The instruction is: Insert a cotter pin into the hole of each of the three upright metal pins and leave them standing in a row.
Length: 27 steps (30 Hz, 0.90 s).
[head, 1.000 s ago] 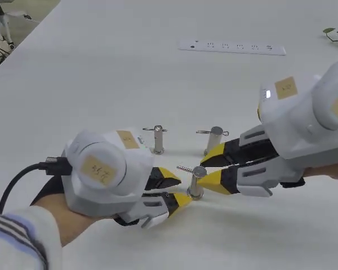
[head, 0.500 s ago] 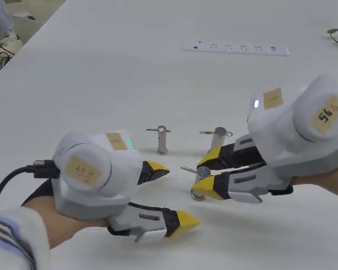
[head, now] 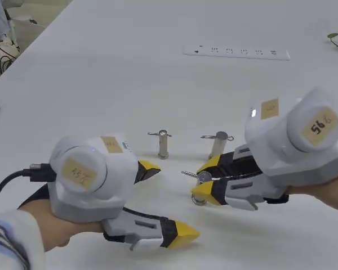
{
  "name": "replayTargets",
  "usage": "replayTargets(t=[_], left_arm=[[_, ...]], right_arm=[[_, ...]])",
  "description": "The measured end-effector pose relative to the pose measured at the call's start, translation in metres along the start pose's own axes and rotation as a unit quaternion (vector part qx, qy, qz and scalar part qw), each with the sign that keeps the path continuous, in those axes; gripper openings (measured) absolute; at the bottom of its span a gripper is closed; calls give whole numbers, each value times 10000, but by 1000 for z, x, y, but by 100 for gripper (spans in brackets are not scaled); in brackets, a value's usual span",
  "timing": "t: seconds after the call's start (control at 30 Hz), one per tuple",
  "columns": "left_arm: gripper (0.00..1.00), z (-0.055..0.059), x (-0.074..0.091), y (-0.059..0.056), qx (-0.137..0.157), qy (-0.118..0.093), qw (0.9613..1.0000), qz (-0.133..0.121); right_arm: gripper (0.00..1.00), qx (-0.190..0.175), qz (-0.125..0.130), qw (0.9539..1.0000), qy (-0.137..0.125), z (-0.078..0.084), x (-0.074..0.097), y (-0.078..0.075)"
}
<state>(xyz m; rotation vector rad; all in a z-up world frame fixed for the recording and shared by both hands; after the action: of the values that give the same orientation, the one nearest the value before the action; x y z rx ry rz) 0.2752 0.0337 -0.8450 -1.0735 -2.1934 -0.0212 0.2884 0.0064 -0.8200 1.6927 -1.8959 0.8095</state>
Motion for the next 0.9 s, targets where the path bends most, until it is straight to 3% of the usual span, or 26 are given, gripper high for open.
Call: replayTargets(t=[0.03,0.1,0.23,0.43,0.53,0.73,0.9], left_arm=[[79,0,0,1,-9,-11,10000,-31],[83,-10,2,3,222,-345,9991,-108],[88,-18,9,6,392,-531,9977,-116],[93,-17,11,9,558,-594,9965,-163],[97,-18,12,5,890,-759,9931,-1],[98,-10,12,4,860,-600,9945,-49],[97,-16,15,1,973,-793,9921,19]], right_arm=[[17,1,17,10000,4,0,0,-1],[16,12,35,10000,23,1,0,-2],[16,-118,15,9999,34,1,1,-2],[15,-133,-22,9999,81,1,1,-3],[15,-56,-36,9999,134,1,0,-3],[14,45,-56,9999,155,1,0,-3],[13,129,-132,9997,189,2,1,-3]])
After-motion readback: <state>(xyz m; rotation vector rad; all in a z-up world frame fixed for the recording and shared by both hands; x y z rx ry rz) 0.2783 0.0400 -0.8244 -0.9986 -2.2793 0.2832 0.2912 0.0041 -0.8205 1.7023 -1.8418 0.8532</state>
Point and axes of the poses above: the centre of the closed fingertips' face, and the gripper's own axes: x roughly backward along the fingers, y roughly to its left, z roughly out of its underside, the point moved 1 cm from there along x, roughly backward along the fingers, and after that the axes turned 11 degrees about x, right-handed, at the moved point
